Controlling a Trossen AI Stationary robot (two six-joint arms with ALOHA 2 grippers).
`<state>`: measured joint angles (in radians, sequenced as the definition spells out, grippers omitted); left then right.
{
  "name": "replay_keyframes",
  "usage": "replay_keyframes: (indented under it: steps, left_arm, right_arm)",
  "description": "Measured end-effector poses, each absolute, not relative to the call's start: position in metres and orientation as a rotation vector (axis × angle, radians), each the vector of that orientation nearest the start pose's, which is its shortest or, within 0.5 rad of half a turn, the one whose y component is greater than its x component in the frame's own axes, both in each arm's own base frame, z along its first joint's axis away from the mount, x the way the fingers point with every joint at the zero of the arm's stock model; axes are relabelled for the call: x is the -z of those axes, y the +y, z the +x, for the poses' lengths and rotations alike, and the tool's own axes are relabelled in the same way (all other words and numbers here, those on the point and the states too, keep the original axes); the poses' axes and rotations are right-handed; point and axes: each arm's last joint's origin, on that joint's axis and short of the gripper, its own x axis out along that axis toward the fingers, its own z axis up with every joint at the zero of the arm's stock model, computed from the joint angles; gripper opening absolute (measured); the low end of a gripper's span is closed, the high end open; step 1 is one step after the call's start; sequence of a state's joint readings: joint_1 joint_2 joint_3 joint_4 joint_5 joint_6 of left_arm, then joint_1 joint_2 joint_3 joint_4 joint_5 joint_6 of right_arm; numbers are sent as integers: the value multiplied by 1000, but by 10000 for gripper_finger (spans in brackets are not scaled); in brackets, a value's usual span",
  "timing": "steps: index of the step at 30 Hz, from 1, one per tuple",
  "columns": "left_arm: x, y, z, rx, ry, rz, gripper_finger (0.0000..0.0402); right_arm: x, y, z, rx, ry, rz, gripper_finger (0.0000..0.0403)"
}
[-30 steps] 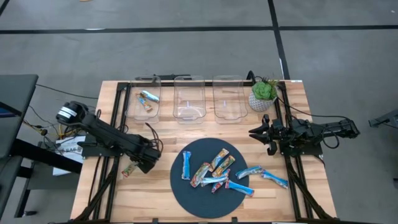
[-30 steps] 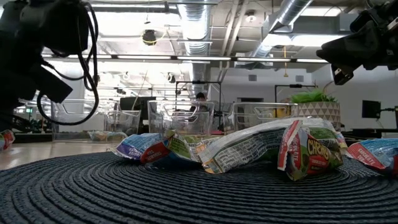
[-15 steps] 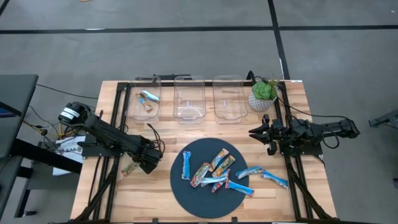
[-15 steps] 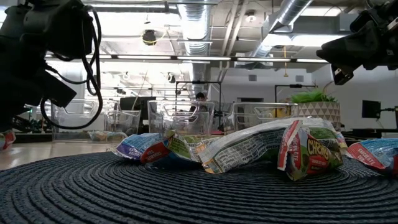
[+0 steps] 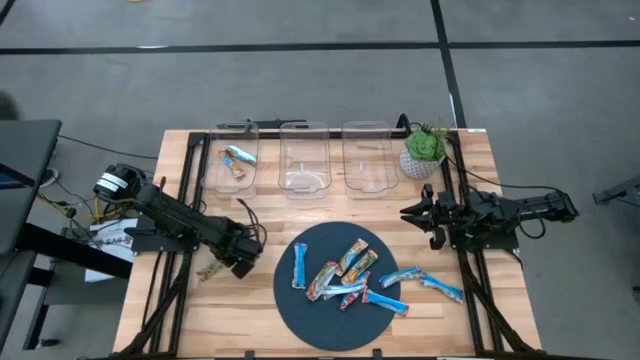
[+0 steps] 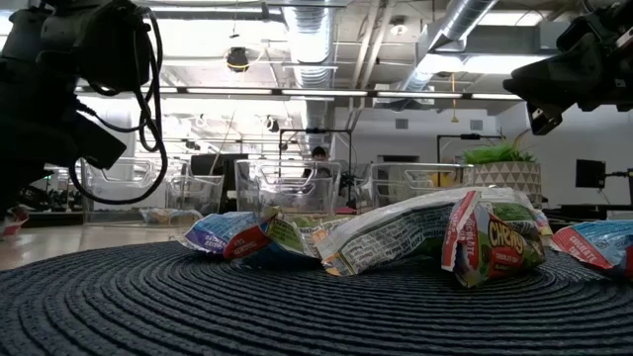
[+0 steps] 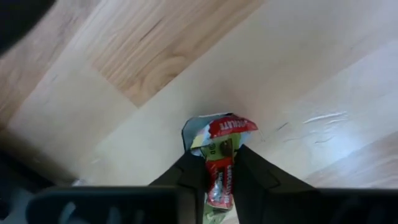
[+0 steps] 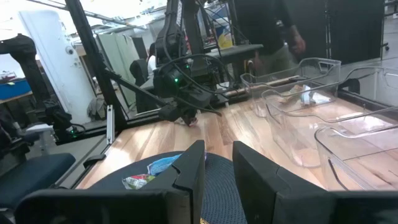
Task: Pick and place Granola Bars by type
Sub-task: Put the red granola bar into the middle transparent bin
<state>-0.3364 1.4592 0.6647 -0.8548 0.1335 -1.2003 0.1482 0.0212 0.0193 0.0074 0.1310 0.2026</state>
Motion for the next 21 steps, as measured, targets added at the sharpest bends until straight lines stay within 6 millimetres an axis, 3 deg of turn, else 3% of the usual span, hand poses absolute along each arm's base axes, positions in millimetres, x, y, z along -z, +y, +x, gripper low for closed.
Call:
replay_keyframes:
  steps: [9,21]
  left_arm:
    - [-146,-68,201,-536,1448,-838,50]
    - [-187,-56,222,-348,1010,-997,46]
  right_arm:
    - [-169,11,97,-18,-3,203,77]
    - [-169,11,97,-17,-3,203,77]
